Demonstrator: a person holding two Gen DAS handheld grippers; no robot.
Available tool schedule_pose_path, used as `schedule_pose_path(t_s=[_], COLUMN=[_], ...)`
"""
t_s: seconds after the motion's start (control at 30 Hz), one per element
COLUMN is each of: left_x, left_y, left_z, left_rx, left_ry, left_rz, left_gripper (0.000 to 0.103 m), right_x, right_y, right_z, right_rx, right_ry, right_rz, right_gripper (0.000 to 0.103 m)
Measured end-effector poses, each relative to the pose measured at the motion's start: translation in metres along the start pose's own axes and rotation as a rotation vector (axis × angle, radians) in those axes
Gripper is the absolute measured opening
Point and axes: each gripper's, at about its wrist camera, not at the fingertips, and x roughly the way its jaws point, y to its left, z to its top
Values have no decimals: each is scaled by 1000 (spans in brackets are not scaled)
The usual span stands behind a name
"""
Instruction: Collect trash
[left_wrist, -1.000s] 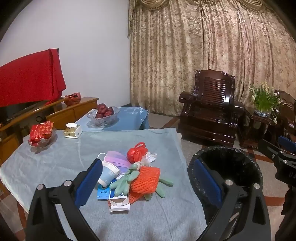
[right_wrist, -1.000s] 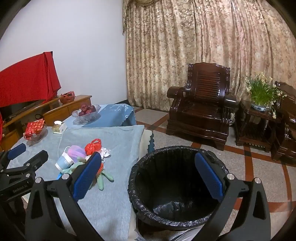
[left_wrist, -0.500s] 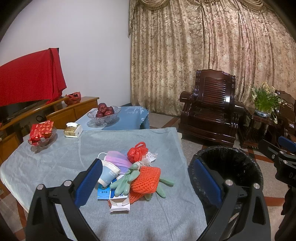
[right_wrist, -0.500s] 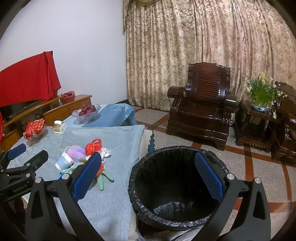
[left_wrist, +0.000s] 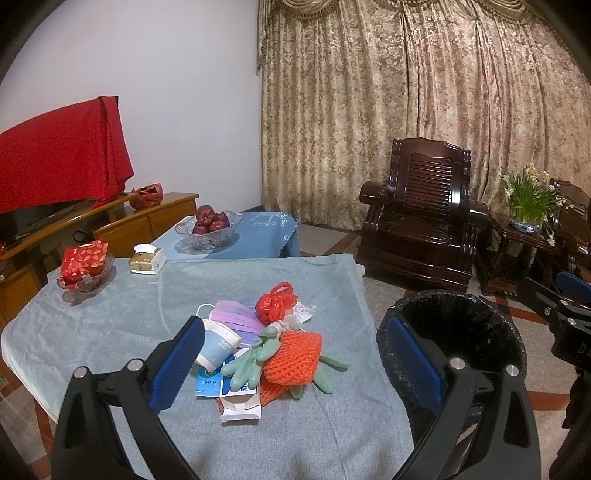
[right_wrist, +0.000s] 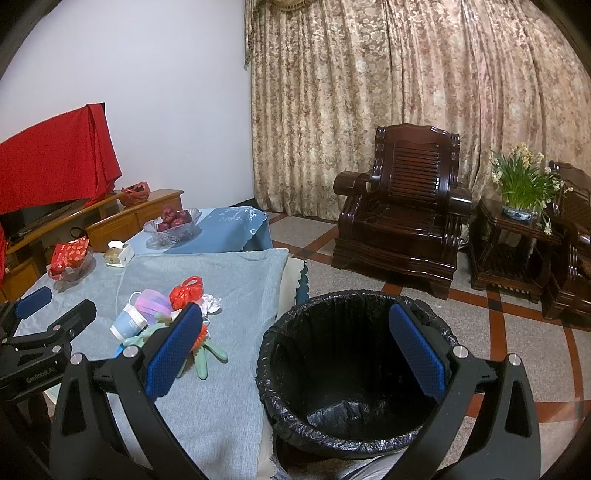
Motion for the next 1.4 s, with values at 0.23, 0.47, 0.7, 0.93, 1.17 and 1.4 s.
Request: schedule_pose_path(t_s=[0.23, 0.47, 0.7, 0.93, 1.17, 1.4], left_x=[0, 0, 0, 0, 0, 0], left_y=[0, 0, 0, 1, 0, 1], left_z=[0, 0, 1, 1, 0, 0], left_rx=[0, 1, 0, 0, 0, 0], left_ry=[0, 0, 0, 0, 0, 0], left_rz=[0, -1, -1, 0, 0, 0], left_gripper=[97, 97, 97, 97, 97, 97], right_x=[4, 4, 4, 4, 4, 5], right_y=[4, 3, 2, 3, 3, 4], right_z=[2, 1, 0, 1, 1, 2], right_rx=[2, 2, 3, 3, 3, 4], right_ry=[2, 1, 0, 2, 2, 4], right_rz=[0, 1, 1, 1, 1, 2], right_gripper=[98, 98, 98, 98, 98, 98])
